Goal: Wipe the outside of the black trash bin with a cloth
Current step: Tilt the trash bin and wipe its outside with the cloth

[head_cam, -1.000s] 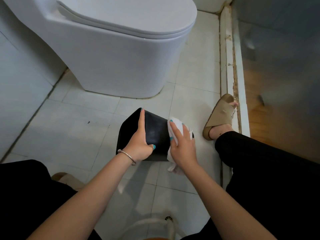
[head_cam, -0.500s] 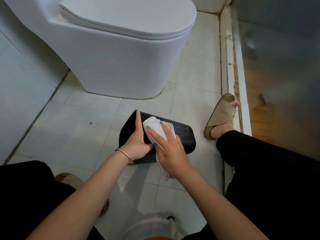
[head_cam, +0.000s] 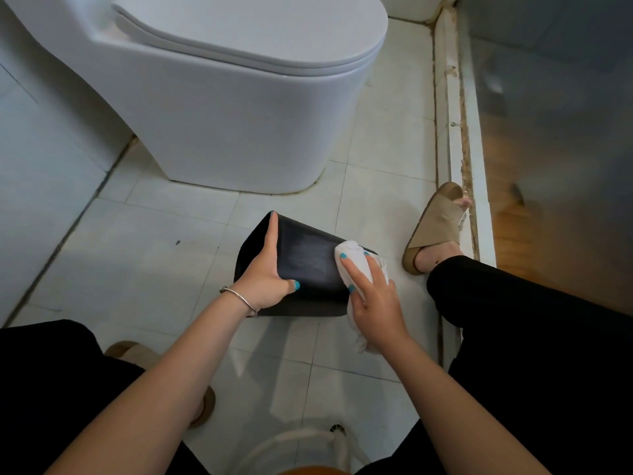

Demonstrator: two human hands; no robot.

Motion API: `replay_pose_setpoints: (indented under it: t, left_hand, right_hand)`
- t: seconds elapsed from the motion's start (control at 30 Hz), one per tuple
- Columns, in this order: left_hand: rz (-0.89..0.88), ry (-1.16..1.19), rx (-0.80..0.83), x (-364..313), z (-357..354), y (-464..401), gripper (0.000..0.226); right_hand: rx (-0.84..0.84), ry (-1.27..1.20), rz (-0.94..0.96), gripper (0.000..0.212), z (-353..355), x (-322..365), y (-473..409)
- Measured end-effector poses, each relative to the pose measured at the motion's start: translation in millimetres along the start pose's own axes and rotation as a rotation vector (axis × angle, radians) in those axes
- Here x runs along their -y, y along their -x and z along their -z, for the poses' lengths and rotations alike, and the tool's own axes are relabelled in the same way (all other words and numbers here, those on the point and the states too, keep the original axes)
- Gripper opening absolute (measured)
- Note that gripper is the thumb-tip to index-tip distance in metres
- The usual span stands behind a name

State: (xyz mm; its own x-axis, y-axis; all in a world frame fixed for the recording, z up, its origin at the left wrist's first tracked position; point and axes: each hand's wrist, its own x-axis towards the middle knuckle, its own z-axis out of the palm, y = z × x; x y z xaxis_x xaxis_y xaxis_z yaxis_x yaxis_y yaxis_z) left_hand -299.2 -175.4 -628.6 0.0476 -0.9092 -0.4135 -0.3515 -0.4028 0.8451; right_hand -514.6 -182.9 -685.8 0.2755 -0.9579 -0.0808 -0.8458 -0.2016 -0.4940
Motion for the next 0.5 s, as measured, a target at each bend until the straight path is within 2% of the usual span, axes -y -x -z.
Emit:
replay_pose_setpoints:
  t: [0.33,0.5]
  left_hand:
    - [-0.017,-0.078,0.004,-1.9,2.0,7.7,0.118]
    - [-0.008,-0.048,-0.025,4.6,2.1,8.5,0.120]
  right_hand:
    - [-0.005,-0.042,-0.240,0.061,-3.2,-23.3,6.6]
    - [-0.058,-0.126,-0.268,0.061,-11.0,-9.3,4.8]
